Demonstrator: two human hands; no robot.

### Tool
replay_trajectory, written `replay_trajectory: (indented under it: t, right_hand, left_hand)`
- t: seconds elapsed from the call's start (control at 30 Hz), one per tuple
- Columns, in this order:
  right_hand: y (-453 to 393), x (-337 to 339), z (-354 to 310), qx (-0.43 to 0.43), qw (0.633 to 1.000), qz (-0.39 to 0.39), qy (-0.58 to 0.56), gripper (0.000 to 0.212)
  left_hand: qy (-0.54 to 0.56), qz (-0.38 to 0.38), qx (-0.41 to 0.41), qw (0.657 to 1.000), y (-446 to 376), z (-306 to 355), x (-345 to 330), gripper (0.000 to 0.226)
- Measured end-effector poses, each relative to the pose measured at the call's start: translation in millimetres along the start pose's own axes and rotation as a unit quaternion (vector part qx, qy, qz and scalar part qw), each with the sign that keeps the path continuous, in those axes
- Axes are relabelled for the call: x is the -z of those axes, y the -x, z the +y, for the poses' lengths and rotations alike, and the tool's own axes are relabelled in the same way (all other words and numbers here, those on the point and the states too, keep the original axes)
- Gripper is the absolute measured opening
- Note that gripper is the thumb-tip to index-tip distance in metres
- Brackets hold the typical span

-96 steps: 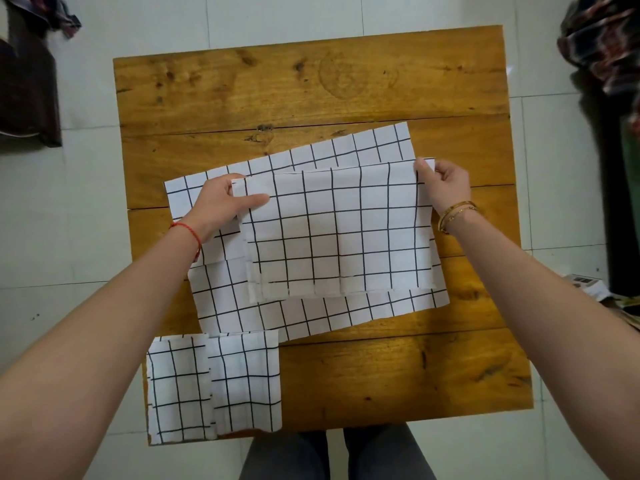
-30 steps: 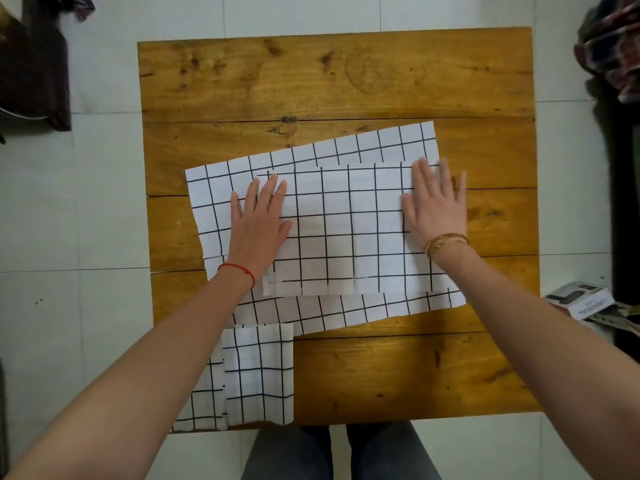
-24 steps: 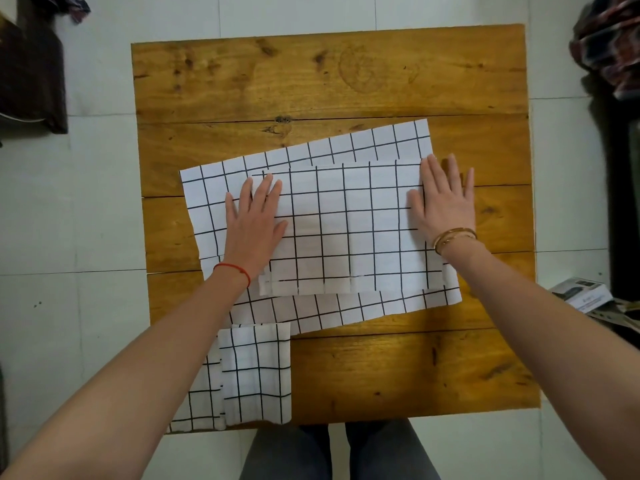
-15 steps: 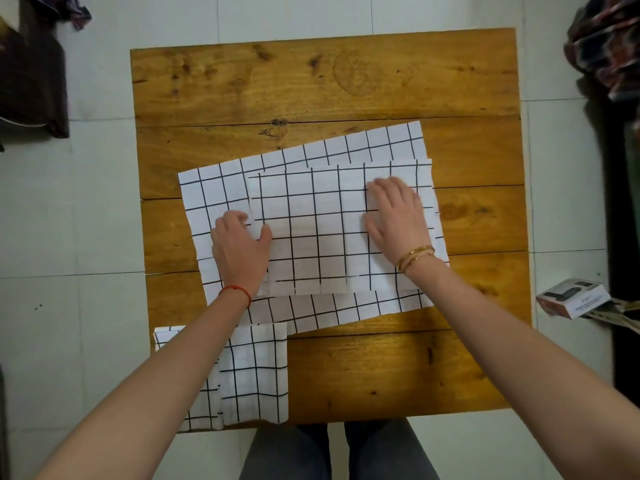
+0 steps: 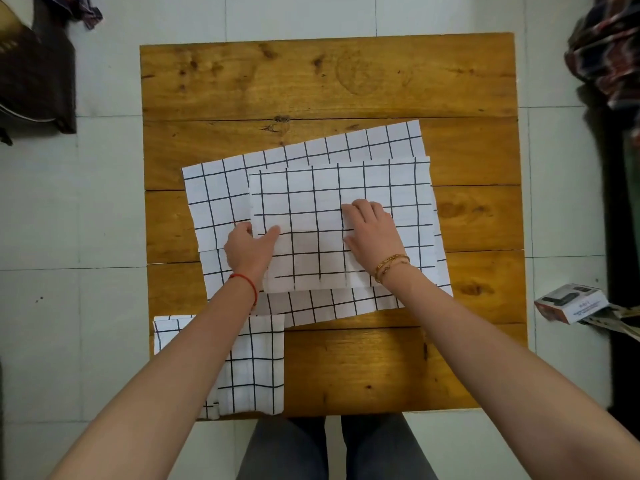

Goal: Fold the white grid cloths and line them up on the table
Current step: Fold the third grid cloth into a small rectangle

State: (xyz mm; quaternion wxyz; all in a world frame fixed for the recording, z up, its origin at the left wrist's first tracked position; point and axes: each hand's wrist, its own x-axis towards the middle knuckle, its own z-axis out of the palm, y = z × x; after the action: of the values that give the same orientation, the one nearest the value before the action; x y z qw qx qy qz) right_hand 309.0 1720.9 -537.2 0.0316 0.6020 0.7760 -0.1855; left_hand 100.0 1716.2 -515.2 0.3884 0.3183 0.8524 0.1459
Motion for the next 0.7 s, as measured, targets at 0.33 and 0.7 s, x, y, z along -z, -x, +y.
replay_trajectory:
  t: [0.33, 0.7]
  right_hand:
    - [1.3, -5.1, -15.9, 0.015, 1.0, -0.002, 0.01, 0.068]
    - [16.6, 8.8, 5.6, -0.069, 0.989, 0.075, -0.109, 0.052]
  left_hand:
    - [0.053, -0.081, -0.213, 0.972, 26.3, 25.2, 33.4, 0.013]
    - [0.035, -0.214, -0.304, 0.928, 77.5, 65.0, -31.7, 0.053]
